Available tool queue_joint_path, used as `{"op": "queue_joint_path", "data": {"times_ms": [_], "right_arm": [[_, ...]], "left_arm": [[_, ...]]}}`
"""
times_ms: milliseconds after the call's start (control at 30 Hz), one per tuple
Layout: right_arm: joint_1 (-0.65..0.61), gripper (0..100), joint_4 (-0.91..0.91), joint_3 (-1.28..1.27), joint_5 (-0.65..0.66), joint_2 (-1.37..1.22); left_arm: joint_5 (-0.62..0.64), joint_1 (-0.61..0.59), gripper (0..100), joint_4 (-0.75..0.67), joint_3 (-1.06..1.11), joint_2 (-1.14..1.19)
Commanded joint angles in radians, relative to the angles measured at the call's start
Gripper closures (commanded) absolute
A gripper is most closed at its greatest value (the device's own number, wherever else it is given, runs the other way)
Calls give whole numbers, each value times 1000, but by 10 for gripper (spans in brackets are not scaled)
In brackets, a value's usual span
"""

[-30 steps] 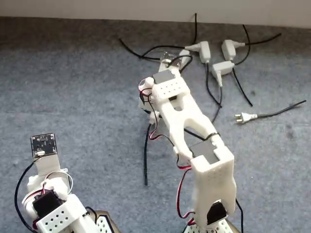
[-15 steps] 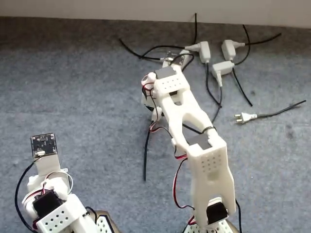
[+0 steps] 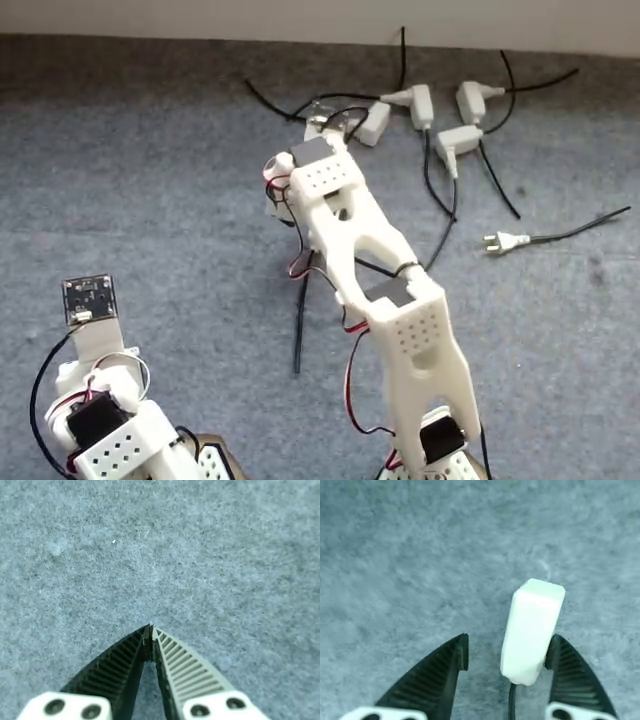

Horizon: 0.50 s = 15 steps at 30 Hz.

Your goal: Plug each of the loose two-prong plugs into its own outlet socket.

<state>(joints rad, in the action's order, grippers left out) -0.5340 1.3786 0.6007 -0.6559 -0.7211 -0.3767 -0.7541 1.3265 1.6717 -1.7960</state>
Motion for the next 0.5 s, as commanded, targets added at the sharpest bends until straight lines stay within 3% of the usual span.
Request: {"op": "queue_joint_path", "data": {"times_ms": [0, 200, 467], "right_arm": [[-18, 752, -10, 62, 12, 19], [-38, 752, -73, 73, 12, 19], [-68, 752, -24, 200, 12, 28]], "left_arm": [[2, 13, 990, 0, -2, -2], [2, 13, 990, 0, -2, -2], [2, 15, 990, 0, -2, -2]]}}
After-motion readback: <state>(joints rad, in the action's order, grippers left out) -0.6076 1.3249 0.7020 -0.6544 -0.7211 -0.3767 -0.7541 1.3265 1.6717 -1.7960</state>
